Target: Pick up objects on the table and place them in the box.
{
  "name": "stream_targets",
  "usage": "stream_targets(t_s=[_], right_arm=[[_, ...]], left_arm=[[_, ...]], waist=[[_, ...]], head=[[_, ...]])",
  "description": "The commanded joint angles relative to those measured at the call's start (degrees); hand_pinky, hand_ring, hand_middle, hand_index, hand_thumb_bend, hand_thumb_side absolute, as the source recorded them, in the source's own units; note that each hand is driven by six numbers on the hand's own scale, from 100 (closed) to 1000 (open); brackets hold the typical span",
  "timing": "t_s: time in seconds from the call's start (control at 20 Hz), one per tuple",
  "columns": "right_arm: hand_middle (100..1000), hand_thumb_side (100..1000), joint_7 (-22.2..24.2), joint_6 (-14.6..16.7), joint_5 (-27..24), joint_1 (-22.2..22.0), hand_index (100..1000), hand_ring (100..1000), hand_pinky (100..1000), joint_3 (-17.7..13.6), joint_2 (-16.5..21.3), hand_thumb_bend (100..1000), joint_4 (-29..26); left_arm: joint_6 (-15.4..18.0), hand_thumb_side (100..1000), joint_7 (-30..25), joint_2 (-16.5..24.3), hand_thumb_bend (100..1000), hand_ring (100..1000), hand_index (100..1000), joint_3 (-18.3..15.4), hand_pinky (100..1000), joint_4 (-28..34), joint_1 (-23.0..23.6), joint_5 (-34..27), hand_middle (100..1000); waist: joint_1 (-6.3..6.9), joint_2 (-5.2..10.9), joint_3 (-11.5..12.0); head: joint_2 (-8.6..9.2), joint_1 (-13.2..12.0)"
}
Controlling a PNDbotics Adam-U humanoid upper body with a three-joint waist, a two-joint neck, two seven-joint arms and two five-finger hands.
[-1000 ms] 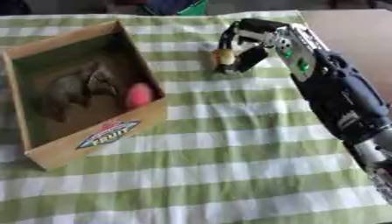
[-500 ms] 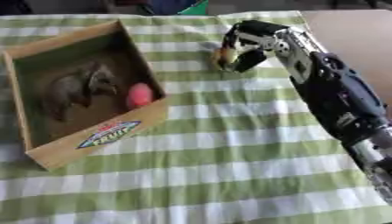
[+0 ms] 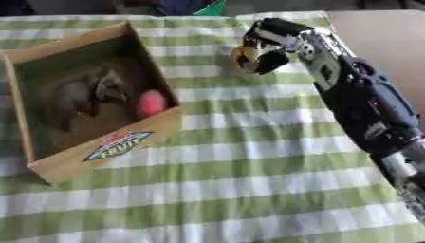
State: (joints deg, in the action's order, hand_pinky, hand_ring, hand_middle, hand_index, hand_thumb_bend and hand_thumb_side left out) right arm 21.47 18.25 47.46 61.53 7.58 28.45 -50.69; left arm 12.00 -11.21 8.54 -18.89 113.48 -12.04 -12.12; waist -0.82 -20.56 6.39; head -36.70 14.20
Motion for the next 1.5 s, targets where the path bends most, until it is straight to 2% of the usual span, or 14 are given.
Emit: stream_targets(t_s=[0.05,0.4,0.6,1.05,1.5], right_arm=[[427,364,0.39,-0.48,-3.08,1.93,574,657,622,-0.35,1.75,100,-3.79],[412,364,1.62,-1.46,-9.43,4.28,562,641,621,0.5,1.81,100,-10.33],[408,374,2.27,-2.44,-12.24,6.17,558,639,620,1.7,0.49,100,-13.71],[404,383,5.39,-3.62,-16.69,9.25,554,632,620,4.59,-5.29,100,-18.42],[399,362,8.78,-4.48,-18.33,9.19,552,624,621,6.11,-12.05,100,-19.9]], left_arm=[[-0.02,964,-0.04,0.91,100,711,748,0.03,473,1.11,-0.43,-0.36,672],[-0.16,961,0.1,1.17,100,712,748,0.07,473,1.11,-0.35,-0.46,673],[-0.2,961,0.18,1.28,100,712,748,0.12,472,1.11,-0.25,-0.51,673],[-0.43,959,0.23,1.36,100,713,747,0.35,472,1.11,-0.32,-0.74,674],[-0.65,960,0.36,1.21,100,714,746,0.5,472,1.11,-0.57,-1.04,673]], waist=[[0.06,1.58,-0.12],[-0.12,2.12,-0.36],[-0.2,2.42,-0.36],[-0.38,2.88,-0.06],[-0.59,3.02,0.58]], head=[[-0.06,-0.32],[-0.53,-0.69],[-0.83,-0.99],[-1.33,-2.96],[-1.16,-2.64]])
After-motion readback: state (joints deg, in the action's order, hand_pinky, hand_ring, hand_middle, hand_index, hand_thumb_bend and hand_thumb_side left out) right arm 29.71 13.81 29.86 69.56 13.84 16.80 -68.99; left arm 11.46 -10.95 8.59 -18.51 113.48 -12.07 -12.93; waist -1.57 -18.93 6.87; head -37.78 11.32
